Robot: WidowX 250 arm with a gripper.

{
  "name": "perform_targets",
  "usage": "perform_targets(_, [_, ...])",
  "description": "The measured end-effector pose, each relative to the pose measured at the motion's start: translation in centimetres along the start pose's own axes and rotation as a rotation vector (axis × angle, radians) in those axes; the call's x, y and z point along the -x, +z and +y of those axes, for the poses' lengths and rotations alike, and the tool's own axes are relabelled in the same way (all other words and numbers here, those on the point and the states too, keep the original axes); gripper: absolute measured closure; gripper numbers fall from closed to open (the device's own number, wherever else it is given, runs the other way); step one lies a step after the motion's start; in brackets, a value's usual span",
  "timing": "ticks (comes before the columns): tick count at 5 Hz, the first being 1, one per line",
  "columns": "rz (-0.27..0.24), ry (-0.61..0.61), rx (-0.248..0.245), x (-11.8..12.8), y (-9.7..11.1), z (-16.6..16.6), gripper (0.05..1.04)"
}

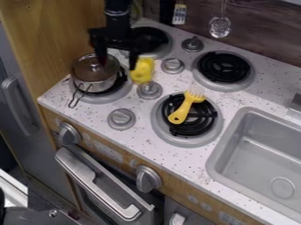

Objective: Put the lid on upper right burner

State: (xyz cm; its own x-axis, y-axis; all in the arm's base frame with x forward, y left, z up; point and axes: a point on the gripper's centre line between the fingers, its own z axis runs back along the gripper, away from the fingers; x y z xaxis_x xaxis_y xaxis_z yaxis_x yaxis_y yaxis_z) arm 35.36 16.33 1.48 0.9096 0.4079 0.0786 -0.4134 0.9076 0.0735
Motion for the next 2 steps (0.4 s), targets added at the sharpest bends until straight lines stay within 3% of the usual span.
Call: perform_targets(2, [0.014, 0.047, -0.038, -1.12, -0.94, 2.78, 0.083])
